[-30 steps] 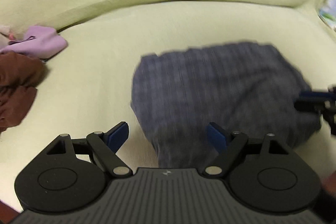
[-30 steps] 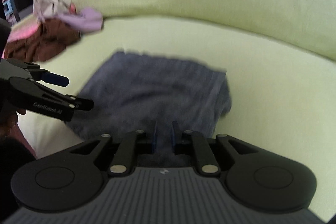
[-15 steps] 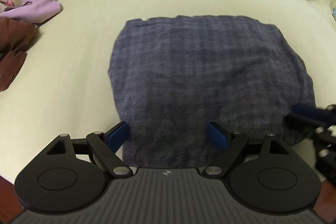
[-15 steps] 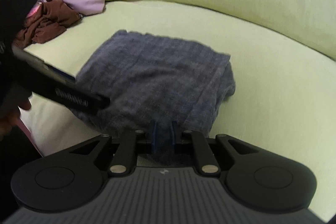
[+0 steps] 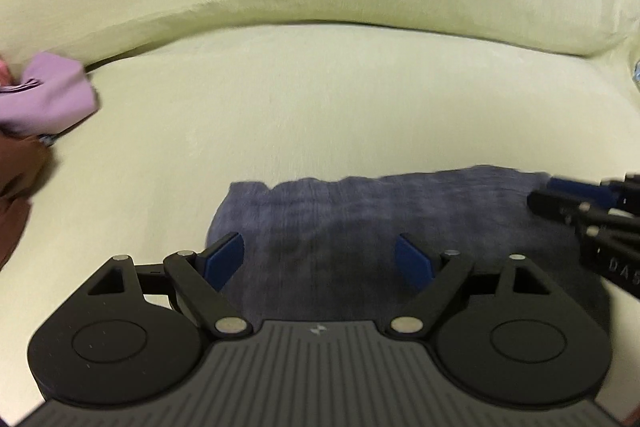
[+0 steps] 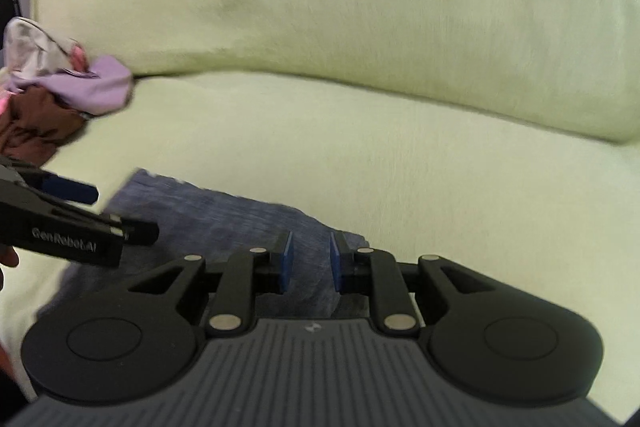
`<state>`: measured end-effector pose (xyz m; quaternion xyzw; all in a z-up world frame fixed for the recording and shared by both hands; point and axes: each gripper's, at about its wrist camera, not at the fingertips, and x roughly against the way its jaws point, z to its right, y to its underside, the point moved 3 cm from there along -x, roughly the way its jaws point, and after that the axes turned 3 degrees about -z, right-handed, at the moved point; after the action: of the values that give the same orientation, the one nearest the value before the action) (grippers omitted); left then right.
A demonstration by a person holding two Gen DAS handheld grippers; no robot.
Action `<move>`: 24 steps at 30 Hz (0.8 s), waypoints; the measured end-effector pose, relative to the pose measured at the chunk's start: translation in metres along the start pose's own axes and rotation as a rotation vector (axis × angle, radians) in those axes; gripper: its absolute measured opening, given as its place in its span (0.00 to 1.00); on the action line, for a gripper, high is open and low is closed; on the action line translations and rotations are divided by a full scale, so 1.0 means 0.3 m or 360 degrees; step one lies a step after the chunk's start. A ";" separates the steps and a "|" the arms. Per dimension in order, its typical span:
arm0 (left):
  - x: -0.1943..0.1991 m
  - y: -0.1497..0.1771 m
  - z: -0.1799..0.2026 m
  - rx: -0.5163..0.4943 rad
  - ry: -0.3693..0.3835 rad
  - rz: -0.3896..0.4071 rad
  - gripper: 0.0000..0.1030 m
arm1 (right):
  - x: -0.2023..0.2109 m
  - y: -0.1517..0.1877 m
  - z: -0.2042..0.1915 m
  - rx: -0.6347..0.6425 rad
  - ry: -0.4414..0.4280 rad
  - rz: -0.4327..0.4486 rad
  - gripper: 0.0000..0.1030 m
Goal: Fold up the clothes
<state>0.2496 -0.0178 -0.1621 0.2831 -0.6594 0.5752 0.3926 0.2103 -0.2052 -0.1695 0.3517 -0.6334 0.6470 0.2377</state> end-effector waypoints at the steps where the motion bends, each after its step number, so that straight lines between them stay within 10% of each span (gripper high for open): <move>1: -0.018 -0.003 -0.013 0.0004 -0.0005 0.0015 0.91 | -0.040 0.010 0.010 -0.0024 -0.0002 -0.0036 0.14; 12: 0.052 -0.029 -0.244 0.0033 -0.0186 0.0145 0.88 | 0.110 -0.021 0.172 -0.0329 0.0008 0.0140 0.15; 24: 0.143 0.130 -0.141 -0.0012 0.0021 0.0087 0.89 | 0.066 0.043 0.207 -0.0651 -0.0332 -0.0052 0.15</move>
<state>0.2026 0.0340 -0.1455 0.2597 -0.6665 0.5851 0.3820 0.1975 -0.2702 -0.1662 0.3712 -0.7668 0.4614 0.2477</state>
